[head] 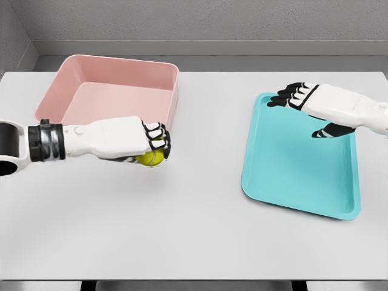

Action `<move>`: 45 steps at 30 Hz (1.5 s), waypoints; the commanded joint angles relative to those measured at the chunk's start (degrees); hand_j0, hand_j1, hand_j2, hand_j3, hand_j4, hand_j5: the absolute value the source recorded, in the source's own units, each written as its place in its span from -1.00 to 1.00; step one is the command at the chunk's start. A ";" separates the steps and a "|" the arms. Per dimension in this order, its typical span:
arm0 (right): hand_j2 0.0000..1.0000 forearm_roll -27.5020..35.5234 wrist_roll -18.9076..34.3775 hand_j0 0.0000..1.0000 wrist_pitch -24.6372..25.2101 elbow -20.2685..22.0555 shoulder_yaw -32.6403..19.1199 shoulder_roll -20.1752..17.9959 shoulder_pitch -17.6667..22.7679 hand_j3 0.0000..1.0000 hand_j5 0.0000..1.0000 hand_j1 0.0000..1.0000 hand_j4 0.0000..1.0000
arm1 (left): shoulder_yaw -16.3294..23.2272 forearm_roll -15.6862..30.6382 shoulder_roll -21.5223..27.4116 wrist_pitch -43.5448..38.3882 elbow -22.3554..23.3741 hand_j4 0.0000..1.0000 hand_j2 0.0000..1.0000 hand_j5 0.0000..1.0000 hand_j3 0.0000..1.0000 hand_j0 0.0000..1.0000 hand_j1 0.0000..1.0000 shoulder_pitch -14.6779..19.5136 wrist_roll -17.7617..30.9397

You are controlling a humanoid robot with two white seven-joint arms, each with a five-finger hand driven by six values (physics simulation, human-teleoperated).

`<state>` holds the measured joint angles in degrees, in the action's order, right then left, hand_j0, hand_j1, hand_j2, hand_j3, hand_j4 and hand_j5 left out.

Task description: Put the tennis from the blue tray into the pink basket with both arms

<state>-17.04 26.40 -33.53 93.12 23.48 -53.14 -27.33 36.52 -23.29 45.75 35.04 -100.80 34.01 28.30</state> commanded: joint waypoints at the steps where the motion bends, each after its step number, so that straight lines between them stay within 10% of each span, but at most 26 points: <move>1: 1.00 0.34 -0.03 1.00 0.13 0.05 -0.19 0.05 0.00 1.00 1.00 1.00 1.00 | -4.00 3.51 0.04 -0.04 1.48 -0.91 -0.91 -0.91 -0.91 -0.91 -0.91 0.00 -0.09; 9: 1.00 0.42 -0.03 1.00 0.05 -0.39 -4.84 -0.21 0.53 1.00 1.00 1.00 1.00 | -6.73 2.90 -3.12 -0.04 15.54 -0.90 -0.90 -0.90 -0.90 -0.90 -0.90 5.01 0.53; 21: 1.00 0.42 -0.03 1.00 0.13 -1.01 -6.43 -0.21 0.70 1.00 1.00 1.00 1.00 | -6.03 -21.36 -11.12 -0.04 31.19 -0.86 -0.86 -0.86 -0.86 -0.86 -0.86 11.34 0.70; 23: 1.00 0.42 -0.03 1.00 0.13 -0.92 -6.34 -0.21 0.70 1.00 1.00 1.00 1.00 | -6.03 -21.19 -11.82 -0.04 31.54 -0.65 -0.65 -0.65 -0.65 -0.65 -0.65 11.60 0.70; 25: 1.00 0.42 -0.03 1.00 0.05 -0.74 -6.34 -0.13 0.70 1.00 1.00 1.00 1.00 | -6.03 -21.19 -12.61 -0.04 31.54 0.41 0.41 0.41 0.41 0.41 0.41 11.60 0.62; 27: 1.00 0.42 -0.03 1.00 0.05 -0.48 -6.43 -0.13 0.70 1.00 1.00 1.00 1.00 | -6.03 -21.10 -12.61 -0.04 31.54 0.99 0.99 0.99 0.99 0.99 0.99 11.60 0.53; 32: 1.00 0.42 -0.03 1.00 0.05 -0.74 -6.43 -0.21 0.62 1.00 1.00 1.00 1.00 | -6.38 -20.31 -12.17 -0.04 31.45 1.00 1.00 1.00 1.00 1.00 1.00 11.69 0.26; 37: 1.00 0.42 -0.03 1.00 0.05 -0.83 -6.43 -0.30 0.53 1.00 1.00 1.00 1.00 | -6.29 -2.12 -3.13 -0.04 22.75 1.00 1.00 1.00 1.00 1.00 1.00 10.81 0.18; 45: 1.00 0.42 -0.03 1.00 0.05 -0.83 -6.43 -0.30 0.53 1.00 1.00 1.00 1.00 | -9.98 5.27 5.23 -0.04 15.72 1.00 1.00 1.00 1.00 1.00 1.00 3.43 0.44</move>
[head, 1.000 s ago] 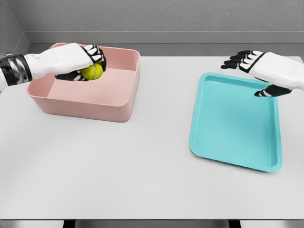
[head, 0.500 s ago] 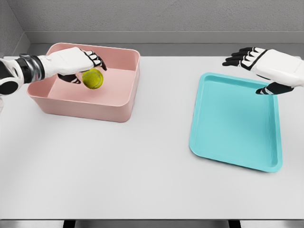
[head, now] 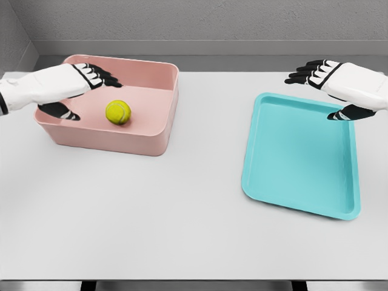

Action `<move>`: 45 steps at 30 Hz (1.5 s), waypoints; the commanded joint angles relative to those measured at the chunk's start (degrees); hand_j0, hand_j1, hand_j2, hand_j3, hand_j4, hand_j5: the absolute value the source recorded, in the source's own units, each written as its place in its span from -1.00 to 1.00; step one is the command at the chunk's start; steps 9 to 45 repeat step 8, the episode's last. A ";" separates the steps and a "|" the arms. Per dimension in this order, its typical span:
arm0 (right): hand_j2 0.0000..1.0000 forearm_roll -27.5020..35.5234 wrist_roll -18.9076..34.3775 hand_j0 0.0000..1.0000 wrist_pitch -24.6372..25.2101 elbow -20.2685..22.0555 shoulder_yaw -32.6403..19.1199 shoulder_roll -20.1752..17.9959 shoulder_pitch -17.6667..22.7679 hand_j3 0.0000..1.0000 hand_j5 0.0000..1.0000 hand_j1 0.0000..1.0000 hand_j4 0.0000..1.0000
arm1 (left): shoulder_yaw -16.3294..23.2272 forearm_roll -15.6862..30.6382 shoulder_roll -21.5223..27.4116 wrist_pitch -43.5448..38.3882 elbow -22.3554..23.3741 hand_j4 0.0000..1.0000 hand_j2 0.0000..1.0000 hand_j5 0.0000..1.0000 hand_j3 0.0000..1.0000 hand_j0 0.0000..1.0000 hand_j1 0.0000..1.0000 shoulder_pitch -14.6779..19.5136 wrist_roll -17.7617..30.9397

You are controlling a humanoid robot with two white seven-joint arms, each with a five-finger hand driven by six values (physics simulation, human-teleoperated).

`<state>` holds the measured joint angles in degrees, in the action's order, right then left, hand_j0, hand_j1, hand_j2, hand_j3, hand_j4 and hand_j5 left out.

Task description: Put the tennis from the blue tray into the pink basket with both arms

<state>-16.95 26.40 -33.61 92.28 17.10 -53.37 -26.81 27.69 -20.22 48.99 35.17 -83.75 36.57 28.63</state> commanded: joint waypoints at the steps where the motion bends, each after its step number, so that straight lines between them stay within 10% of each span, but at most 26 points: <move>1: 1.00 0.34 -0.03 1.00 0.13 0.01 0.04 -0.07 0.00 1.00 1.00 1.00 1.00 | -1.41 2.20 2.34 -0.17 -1.33 1.00 1.00 1.00 1.00 1.00 1.00 -0.44 0.20; 45: 1.00 0.34 -0.03 1.00 0.13 0.01 -0.05 -0.15 0.00 1.00 1.00 1.00 1.00 | -3.26 2.11 3.13 -0.17 -1.60 1.00 1.00 1.00 1.00 1.00 1.00 -2.11 0.29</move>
